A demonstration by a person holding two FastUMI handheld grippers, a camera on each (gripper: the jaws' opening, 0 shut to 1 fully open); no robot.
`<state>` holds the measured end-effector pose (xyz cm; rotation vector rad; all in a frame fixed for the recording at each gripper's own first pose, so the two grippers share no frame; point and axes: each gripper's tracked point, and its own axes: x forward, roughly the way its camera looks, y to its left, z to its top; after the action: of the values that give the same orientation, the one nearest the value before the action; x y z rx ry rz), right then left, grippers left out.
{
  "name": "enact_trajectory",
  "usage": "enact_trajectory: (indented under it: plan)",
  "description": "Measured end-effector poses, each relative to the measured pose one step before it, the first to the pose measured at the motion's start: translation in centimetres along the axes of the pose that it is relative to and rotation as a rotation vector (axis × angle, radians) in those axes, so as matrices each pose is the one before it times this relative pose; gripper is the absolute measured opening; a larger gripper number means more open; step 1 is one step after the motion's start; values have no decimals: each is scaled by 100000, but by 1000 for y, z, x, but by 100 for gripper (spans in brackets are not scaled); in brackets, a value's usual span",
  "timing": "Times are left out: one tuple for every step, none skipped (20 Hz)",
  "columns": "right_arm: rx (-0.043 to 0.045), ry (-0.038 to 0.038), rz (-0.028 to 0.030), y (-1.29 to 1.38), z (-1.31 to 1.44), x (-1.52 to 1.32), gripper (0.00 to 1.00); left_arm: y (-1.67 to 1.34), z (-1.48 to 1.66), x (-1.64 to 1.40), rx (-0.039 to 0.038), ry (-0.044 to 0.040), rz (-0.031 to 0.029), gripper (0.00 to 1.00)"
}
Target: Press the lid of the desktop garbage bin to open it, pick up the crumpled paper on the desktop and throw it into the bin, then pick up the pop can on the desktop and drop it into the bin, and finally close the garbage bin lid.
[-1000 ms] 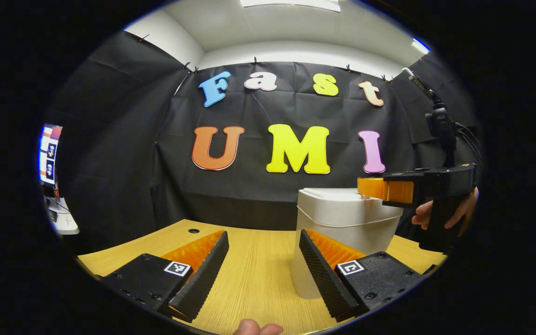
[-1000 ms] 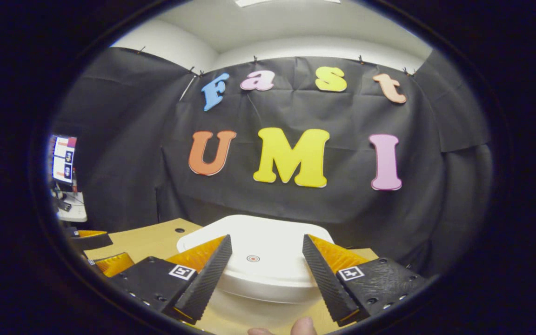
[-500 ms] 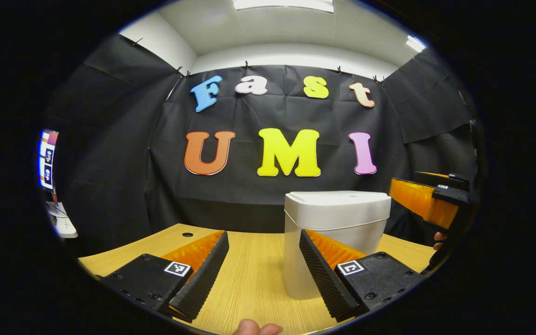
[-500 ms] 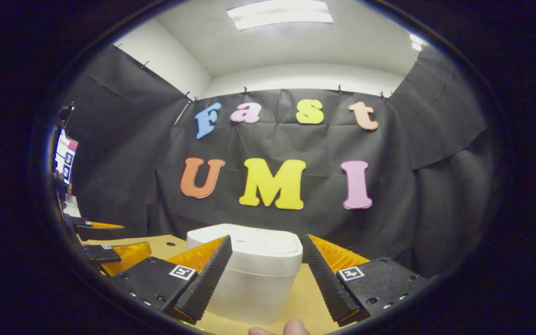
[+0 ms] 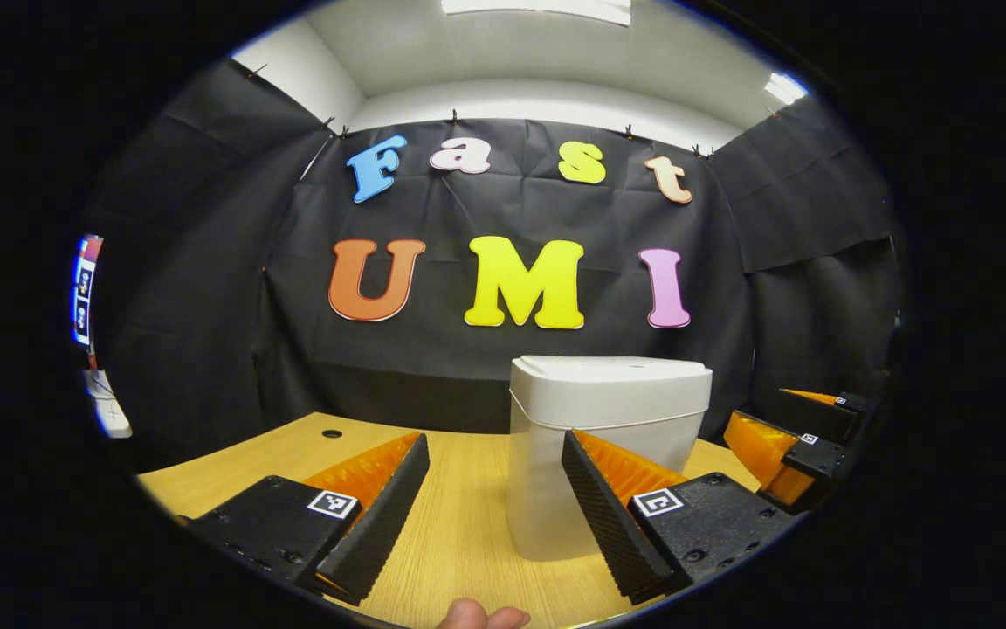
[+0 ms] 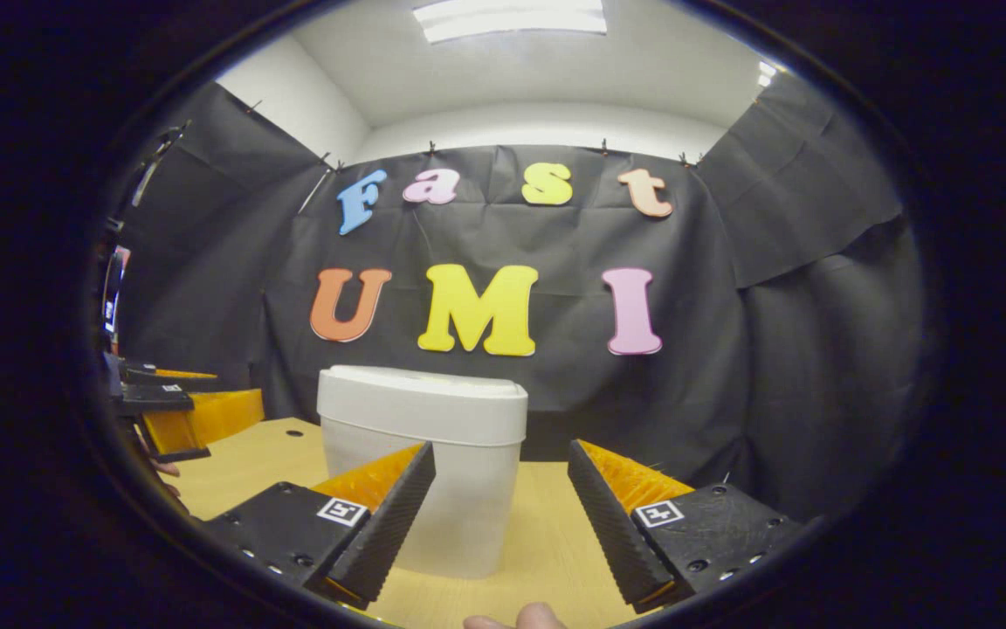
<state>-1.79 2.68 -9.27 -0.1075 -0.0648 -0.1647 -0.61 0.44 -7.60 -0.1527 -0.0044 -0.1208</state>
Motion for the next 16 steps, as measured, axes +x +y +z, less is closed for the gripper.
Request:
enact_trajectory:
  plan:
    - [1033, 1392, -31, 75, -565, 65, 95, 61, -169, 131, 1404, -379, 669, 99]
    - [1775, 1553, -43, 3, -449, 167, 95, -218, -254, 104, 989, 348, 14, 98]
    - [1184, 1101, -125, 45, -383, -3, 95, -280, -276, 9, 783, 606, -358, 98]
    - [-311, 758, -822, -79, -302, 29, 93, -289, -186, 64, 544, 345, -367, 98]
    - [-483, 396, -906, -150, -33, -83, 94, -229, -170, 28, 830, 685, -288, 98]
    - [-836, 157, -535, -27, 64, -62, 95, -371, -201, 31, 269, 687, -756, 98]
    - [-969, -319, -1060, -211, 144, -64, 95, -436, -187, 77, -61, 502, -891, 98]
    - [-320, -615, -344, -131, 227, -58, 97, -304, -145, 61, -615, 548, -655, 98]
    - [-89, -163, -68, 44, 141, -75, 97, -205, -97, -5, -1117, 525, -793, 98]
    - [81, 90, 123, -94, -39, -136, 97, -222, -42, -11, -1290, 168, -900, 98]
    - [32, -221, -256, -99, 33, -138, 95, 14, 4, 30, -817, 64, -164, 98]
    - [394, -167, -490, -238, 26, -66, 95, 160, 103, -82, 19, -345, 645, 98]
    - [663, 148, 133, -161, -53, -109, 97, 216, 158, -33, 363, -495, 853, 98]
    - [301, -99, -431, -131, 164, 15, 95, 107, 174, -16, -19, -506, 624, 98]
    - [-424, -339, -502, -179, 113, -27, 95, -28, -45, 15, -566, -204, 64, 98]
    - [-607, -360, -412, -161, 173, -88, 95, -190, -98, 66, -529, 40, -167, 98]
